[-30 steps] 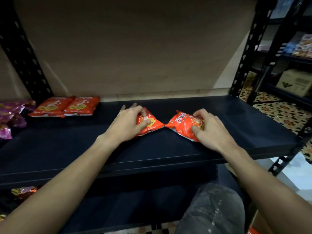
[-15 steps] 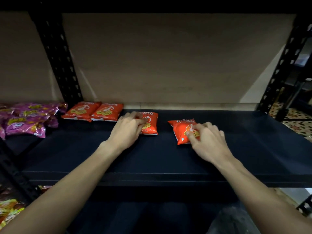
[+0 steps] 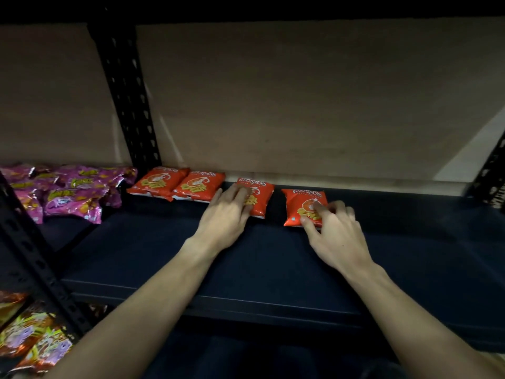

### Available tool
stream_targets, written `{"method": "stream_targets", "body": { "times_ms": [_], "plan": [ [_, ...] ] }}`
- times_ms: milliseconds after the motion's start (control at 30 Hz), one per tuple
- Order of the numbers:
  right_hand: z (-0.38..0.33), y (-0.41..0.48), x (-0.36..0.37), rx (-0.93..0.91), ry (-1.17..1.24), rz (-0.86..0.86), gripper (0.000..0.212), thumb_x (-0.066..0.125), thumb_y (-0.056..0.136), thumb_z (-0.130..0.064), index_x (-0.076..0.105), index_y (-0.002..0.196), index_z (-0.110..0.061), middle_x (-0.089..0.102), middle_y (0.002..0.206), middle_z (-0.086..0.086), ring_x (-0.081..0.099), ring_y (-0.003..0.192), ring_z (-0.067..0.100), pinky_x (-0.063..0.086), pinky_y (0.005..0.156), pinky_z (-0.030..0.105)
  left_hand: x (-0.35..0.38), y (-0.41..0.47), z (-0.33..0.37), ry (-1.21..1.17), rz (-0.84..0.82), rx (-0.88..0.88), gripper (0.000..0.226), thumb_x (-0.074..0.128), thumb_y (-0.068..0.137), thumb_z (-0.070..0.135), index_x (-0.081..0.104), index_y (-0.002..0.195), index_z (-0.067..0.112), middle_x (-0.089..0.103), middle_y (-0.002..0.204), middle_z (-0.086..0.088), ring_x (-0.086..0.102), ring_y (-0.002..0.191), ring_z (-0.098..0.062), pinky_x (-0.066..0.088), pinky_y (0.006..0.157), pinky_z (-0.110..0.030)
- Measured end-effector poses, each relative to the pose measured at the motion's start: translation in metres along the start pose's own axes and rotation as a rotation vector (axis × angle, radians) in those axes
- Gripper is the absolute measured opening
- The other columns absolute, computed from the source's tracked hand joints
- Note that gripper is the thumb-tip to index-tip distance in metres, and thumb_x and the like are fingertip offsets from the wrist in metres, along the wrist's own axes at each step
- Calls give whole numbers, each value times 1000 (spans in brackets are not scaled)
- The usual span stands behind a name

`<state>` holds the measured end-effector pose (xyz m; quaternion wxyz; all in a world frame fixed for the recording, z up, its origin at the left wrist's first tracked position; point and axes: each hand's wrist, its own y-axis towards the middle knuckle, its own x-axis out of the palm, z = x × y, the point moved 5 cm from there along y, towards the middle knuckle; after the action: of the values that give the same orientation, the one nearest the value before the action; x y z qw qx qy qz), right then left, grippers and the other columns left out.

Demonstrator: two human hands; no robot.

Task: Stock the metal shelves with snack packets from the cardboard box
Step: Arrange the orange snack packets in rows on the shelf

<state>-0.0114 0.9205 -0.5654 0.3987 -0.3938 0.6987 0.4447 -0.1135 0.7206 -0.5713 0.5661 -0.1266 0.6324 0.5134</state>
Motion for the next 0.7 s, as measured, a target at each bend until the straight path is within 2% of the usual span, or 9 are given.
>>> {"method": "stream_targets", "body": {
  "times_ms": [67, 167, 233, 433, 567, 700],
  "plan": [
    [-2, 4, 4, 5, 11, 7, 54, 43, 100, -51, 49, 143, -18, 48, 135, 14, 42, 125, 33, 41, 100, 45, 1, 0, -3, 10, 19, -14, 34, 51, 100, 26, 56, 130, 10, 52, 139, -11, 45, 133, -29, 25, 118, -44],
    [-2, 10, 10, 22, 38, -4, 56, 40, 100, -52, 45, 147, -22, 45, 138, 16, 41, 125, 35, 42, 99, 45, 1, 1, -6, 6, 75, -40, 30, 57, 97, 23, 63, 121, 6, 57, 131, -15, 52, 121, -35, 37, 110, -52],
    [-2, 13, 15, 19, 29, -28, 57, 37, 100, -54, 40, 149, -25, 43, 140, 17, 42, 125, 37, 40, 101, 46, 0, 1, -6, 8, 95, -51, 30, 58, 96, 23, 65, 119, 6, 59, 128, -15, 54, 117, -36, 40, 106, -53],
    [-6, 25, 23, 3, 22, -72, 62, 33, 100, -60, 33, 152, -27, 40, 143, 17, 43, 128, 36, 36, 105, 45, 4, 2, -11, 31, 63, -104, 38, 54, 99, 26, 59, 133, 9, 55, 135, -14, 47, 128, -35, 29, 114, -52],
    [-6, 32, 29, -16, 2, -68, 63, 33, 98, -62, 33, 152, -28, 42, 137, 15, 44, 124, 34, 38, 103, 44, 6, 4, -11, -8, 31, -101, 46, 49, 101, 27, 46, 145, 13, 47, 146, -10, 39, 138, -28, 15, 120, -43],
    [-9, 40, 34, -43, 17, -74, 60, 36, 99, -60, 32, 152, -31, 40, 134, 12, 43, 122, 31, 38, 103, 44, 5, 3, -12, -36, 57, -104, 39, 53, 98, 20, 51, 134, 6, 55, 134, -12, 50, 127, -31, 24, 118, -42]
  ]
}}
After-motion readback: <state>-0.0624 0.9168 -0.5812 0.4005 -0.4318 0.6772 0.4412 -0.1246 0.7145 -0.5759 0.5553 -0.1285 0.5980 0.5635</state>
